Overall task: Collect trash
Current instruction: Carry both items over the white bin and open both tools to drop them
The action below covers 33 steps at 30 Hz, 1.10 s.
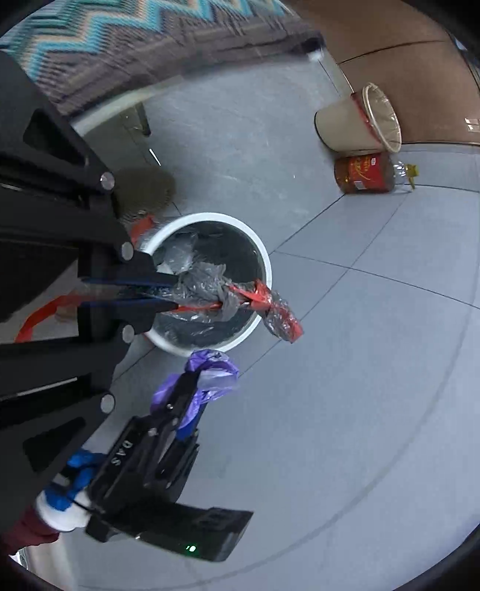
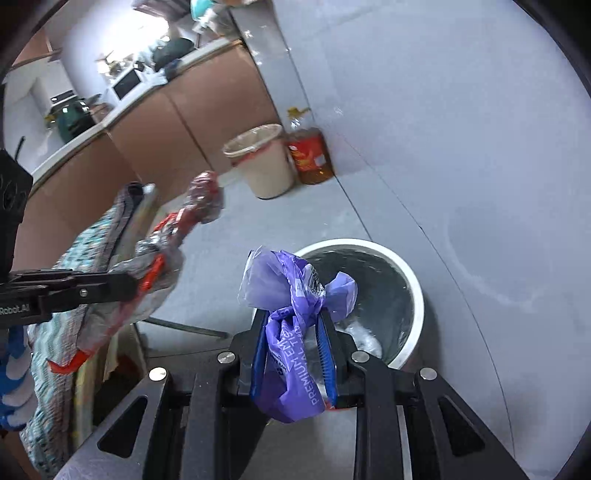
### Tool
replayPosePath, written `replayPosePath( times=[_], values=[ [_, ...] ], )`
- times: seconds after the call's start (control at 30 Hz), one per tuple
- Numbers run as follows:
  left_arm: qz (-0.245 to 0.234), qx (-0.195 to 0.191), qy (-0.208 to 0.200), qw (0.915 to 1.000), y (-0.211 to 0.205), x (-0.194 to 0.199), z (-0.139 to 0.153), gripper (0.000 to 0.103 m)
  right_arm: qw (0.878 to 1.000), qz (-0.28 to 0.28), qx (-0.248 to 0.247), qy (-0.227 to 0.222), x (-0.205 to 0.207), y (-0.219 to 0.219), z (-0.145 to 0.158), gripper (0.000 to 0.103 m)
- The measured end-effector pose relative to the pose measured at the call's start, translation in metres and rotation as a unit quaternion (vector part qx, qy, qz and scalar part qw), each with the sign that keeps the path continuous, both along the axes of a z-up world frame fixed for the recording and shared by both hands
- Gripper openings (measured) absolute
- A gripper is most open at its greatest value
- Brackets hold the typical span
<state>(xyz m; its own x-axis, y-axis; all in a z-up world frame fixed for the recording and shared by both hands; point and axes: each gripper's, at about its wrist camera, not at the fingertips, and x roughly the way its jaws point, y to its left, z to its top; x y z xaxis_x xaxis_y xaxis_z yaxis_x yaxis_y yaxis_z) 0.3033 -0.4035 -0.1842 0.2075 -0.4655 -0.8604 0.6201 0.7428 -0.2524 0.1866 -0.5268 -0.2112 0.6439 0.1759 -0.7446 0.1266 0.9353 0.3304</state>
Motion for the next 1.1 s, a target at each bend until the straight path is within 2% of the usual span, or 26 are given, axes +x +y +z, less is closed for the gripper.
replayPosePath(
  times=[0.2,0.23,0.3,0.5,0.53,0.6,0.63,0.67,0.87,1.1],
  values=[
    [0.013,0.014,0.015,0.9997,-0.032,0.034,-0.026,0.007,0.999,-0.004,-0.007,0.032,0.029,-0.017,-0.031,0.028],
    [0.015,0.012,0.023,0.9995,-0.035,0.039,-0.030,0.007,0.999,-0.003,-0.009,0.040,0.034,-0.018,-0.037,0.030],
    [0.019,0.010,0.034,0.9992,-0.040,0.049,-0.037,0.008,0.999,-0.006,-0.018,0.050,0.038,-0.019,-0.044,0.044],
    [0.018,-0.002,0.049,0.9987,-0.040,0.064,-0.046,0.010,0.998,-0.019,-0.025,0.062,0.038,-0.024,-0.051,0.046],
    [0.019,-0.002,0.048,0.9987,-0.040,0.064,-0.045,0.014,0.998,-0.022,-0.025,0.062,0.034,-0.024,-0.048,0.046],
    [0.020,-0.007,0.046,0.9987,-0.037,0.065,-0.042,0.028,0.997,-0.026,-0.029,0.061,0.029,-0.024,-0.044,0.047],
    [0.023,-0.011,0.044,0.9987,-0.036,0.065,-0.040,0.041,0.997,-0.027,-0.031,0.060,0.027,-0.024,-0.041,0.047],
    [0.026,-0.016,0.041,0.9987,-0.034,0.063,-0.037,0.048,0.997,-0.028,-0.034,0.059,0.025,-0.024,-0.038,0.047],
    [0.025,-0.034,0.020,0.9989,-0.017,0.040,-0.008,0.049,0.998,-0.032,-0.047,0.041,0.006,-0.017,-0.009,0.047],
    [0.026,-0.083,-0.054,0.9948,0.027,-0.006,0.058,0.049,0.998,-0.024,-0.051,0.002,-0.024,0.006,0.038,0.047]
  ],
)
